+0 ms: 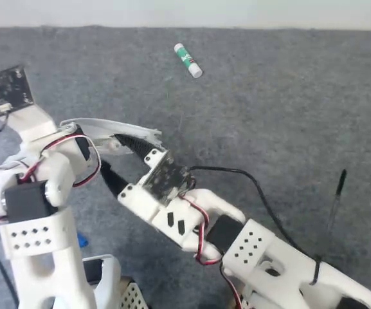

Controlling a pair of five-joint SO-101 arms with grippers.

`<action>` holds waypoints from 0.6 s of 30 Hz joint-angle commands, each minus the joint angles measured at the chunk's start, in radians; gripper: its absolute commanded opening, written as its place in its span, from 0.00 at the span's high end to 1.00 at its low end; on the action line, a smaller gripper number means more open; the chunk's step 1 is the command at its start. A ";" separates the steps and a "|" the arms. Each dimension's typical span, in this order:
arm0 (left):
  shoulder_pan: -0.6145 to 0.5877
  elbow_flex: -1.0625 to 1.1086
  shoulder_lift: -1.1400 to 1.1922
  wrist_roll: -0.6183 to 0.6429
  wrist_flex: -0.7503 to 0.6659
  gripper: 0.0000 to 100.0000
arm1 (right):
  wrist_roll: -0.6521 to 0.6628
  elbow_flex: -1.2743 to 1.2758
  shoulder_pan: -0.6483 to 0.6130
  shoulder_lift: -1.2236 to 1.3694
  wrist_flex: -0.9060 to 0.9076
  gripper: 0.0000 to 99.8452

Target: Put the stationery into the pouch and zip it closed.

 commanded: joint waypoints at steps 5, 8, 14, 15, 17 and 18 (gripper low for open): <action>0.006 -0.010 -0.005 -0.011 -0.038 0.99 | 0.028 -0.009 -0.061 -0.139 0.125 0.80; 0.006 -0.010 -0.005 -0.011 -0.038 0.99 | 0.026 -0.009 -0.065 -0.168 0.156 0.82; 0.006 -0.018 -0.006 -0.011 -0.038 0.99 | 0.025 -0.008 -0.065 -0.229 0.219 0.83; 0.005 -0.021 -0.006 -0.011 -0.040 0.99 | 0.025 -0.008 -0.065 -0.246 0.236 0.83; 0.005 -0.042 -0.006 -0.011 -0.048 0.99 | 0.025 -0.008 -0.065 -0.282 0.271 0.83; -0.006 -0.058 -0.006 -0.011 -0.048 0.99 | 0.025 -0.008 -0.065 -0.300 0.291 0.83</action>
